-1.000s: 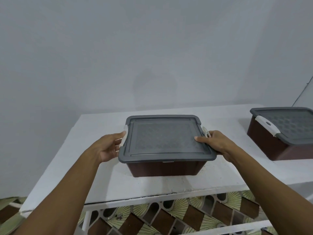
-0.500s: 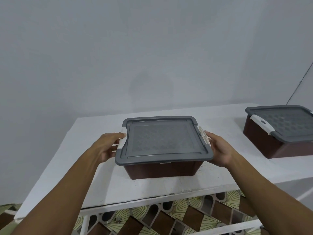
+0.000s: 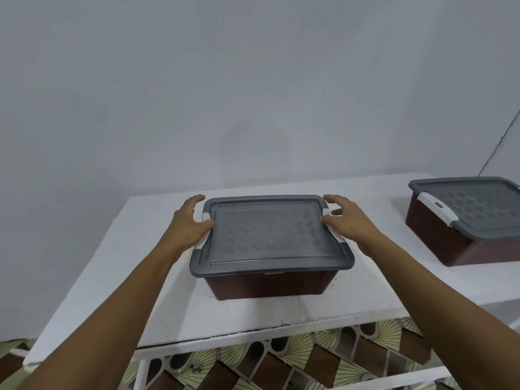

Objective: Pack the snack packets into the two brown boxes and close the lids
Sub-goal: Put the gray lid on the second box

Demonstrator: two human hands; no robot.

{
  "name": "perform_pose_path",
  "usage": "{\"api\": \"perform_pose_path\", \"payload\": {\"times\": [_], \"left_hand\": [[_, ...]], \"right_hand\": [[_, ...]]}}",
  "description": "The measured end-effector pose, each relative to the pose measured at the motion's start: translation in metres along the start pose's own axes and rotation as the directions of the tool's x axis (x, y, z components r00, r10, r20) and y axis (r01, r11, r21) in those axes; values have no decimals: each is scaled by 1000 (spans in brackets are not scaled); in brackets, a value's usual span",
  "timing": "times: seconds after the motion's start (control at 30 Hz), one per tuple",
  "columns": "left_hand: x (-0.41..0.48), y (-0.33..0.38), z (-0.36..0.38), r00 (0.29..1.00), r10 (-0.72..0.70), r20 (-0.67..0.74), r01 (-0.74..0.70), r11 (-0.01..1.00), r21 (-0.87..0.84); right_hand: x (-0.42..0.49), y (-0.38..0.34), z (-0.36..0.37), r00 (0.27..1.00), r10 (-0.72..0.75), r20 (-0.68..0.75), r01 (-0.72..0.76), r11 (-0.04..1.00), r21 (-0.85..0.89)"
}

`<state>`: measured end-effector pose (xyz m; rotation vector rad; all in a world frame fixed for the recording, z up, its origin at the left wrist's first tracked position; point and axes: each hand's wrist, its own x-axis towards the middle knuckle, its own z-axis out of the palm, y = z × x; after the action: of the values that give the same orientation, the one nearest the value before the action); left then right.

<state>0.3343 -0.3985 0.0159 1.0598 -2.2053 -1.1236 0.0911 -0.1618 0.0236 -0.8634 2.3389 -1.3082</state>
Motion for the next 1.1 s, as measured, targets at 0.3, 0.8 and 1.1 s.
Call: {"api": "perform_pose_path", "payload": {"times": [0.3, 0.8, 1.1], "left_hand": [[11, 10, 7, 990, 127, 67, -143, 866, 480], [-42, 5, 24, 893, 373, -250, -274, 894, 354], [-74, -20, 38, 911, 354, -211, -332, 934, 133]], "right_hand": [[12, -8, 10, 991, -113, 69, 132, 797, -589], [-26, 11, 20, 903, -414, -118, 285, 781, -555], [-52, 47, 23, 927, -376, -10, 360, 894, -267]]}}
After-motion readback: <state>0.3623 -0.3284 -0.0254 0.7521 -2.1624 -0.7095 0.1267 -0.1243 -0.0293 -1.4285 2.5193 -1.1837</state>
